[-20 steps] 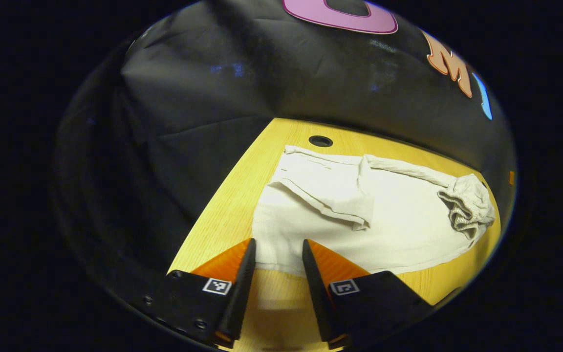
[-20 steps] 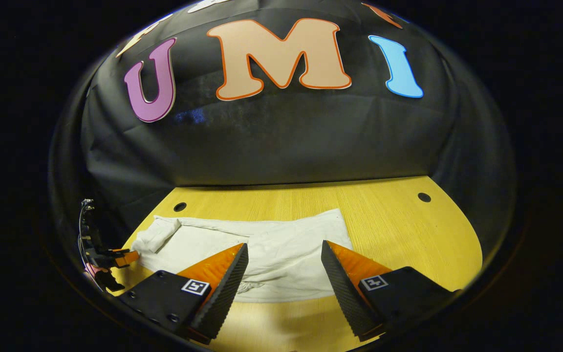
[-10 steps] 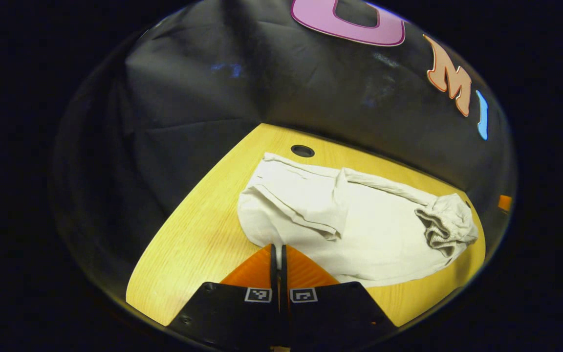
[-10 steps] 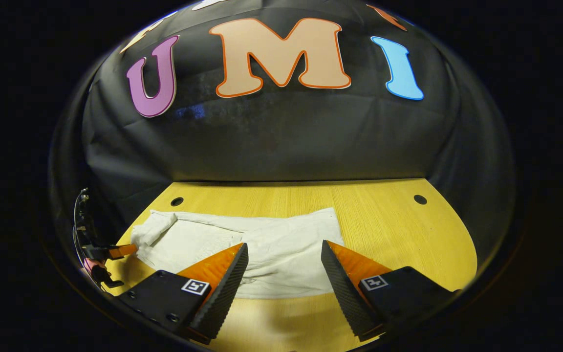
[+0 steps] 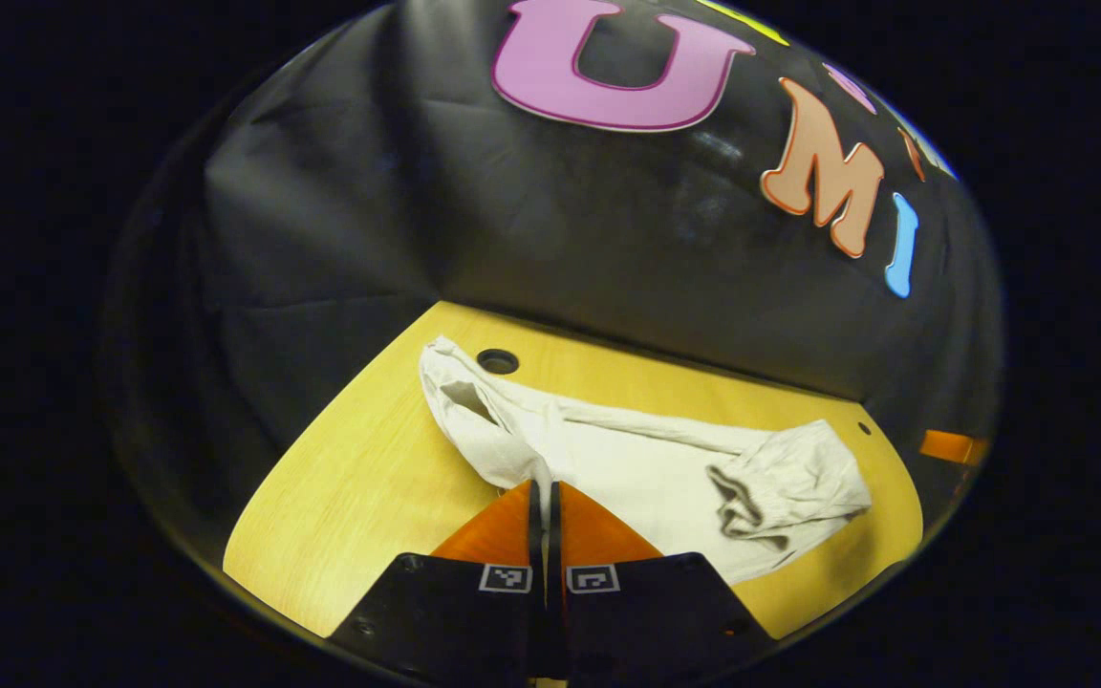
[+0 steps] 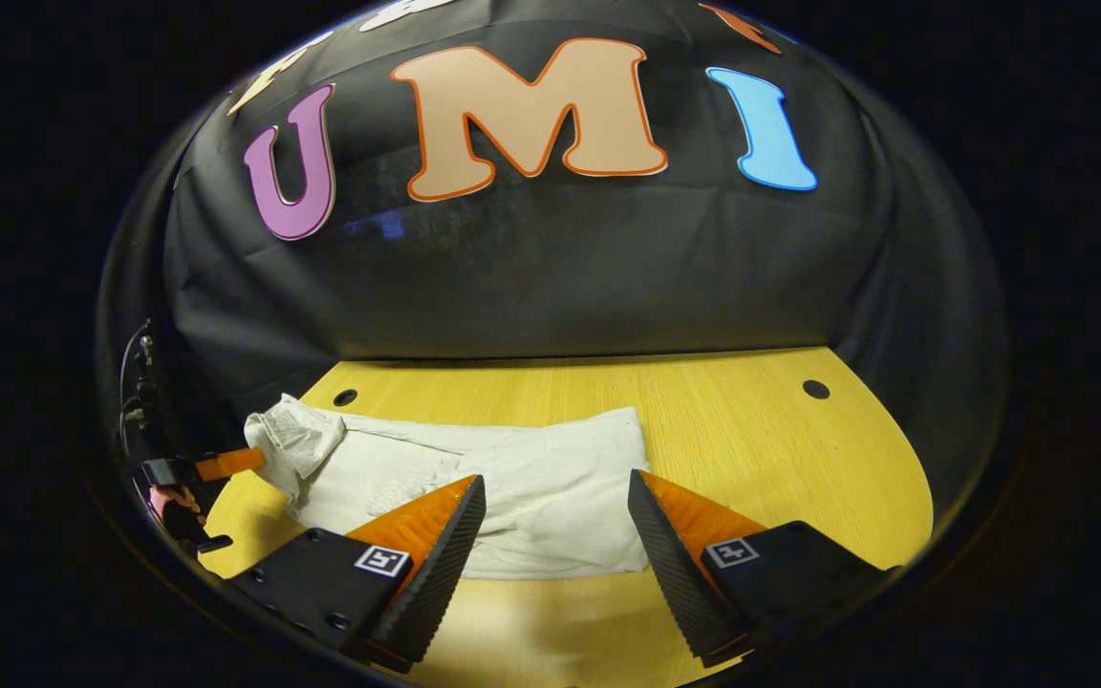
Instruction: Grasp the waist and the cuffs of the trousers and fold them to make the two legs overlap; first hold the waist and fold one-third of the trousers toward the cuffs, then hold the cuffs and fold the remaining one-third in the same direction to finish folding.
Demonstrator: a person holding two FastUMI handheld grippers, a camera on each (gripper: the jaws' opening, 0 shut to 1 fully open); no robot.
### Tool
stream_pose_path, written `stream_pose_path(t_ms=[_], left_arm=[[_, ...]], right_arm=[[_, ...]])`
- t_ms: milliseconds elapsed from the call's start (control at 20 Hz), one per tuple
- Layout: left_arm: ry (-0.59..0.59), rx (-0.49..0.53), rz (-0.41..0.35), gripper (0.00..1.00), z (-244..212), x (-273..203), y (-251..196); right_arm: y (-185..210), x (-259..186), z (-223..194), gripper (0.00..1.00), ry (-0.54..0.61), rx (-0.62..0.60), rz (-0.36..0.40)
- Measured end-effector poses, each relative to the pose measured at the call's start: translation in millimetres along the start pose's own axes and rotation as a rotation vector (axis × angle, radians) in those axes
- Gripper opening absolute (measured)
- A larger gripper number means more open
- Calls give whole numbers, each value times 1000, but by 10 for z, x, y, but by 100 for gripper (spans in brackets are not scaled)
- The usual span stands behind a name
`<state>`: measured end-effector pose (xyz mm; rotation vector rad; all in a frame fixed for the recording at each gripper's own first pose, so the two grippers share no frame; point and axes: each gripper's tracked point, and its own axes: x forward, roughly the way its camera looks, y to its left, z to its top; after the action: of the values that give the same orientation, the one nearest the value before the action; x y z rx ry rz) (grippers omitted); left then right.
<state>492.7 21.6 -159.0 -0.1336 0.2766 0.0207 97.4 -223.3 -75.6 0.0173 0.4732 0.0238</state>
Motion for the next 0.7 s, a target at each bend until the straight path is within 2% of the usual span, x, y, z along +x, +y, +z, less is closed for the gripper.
stream_pose_path(t_ms=[300,350,400,700], left_arm=[[-46,10,-110,0,288,59,-985],[-53,14,-127,0,268,41,-1144],[-65,19,-140,0,403,14,-1301],[-120,119,-253,0,627,0,-2324]], right_arm=[[-496,-133,-34,96,10,-3,-13],[-580,-163,-36,92,10,1,-13],[-669,-184,-44,96,12,5,-15],[-1132,-266,-83,96,16,45,-30]])
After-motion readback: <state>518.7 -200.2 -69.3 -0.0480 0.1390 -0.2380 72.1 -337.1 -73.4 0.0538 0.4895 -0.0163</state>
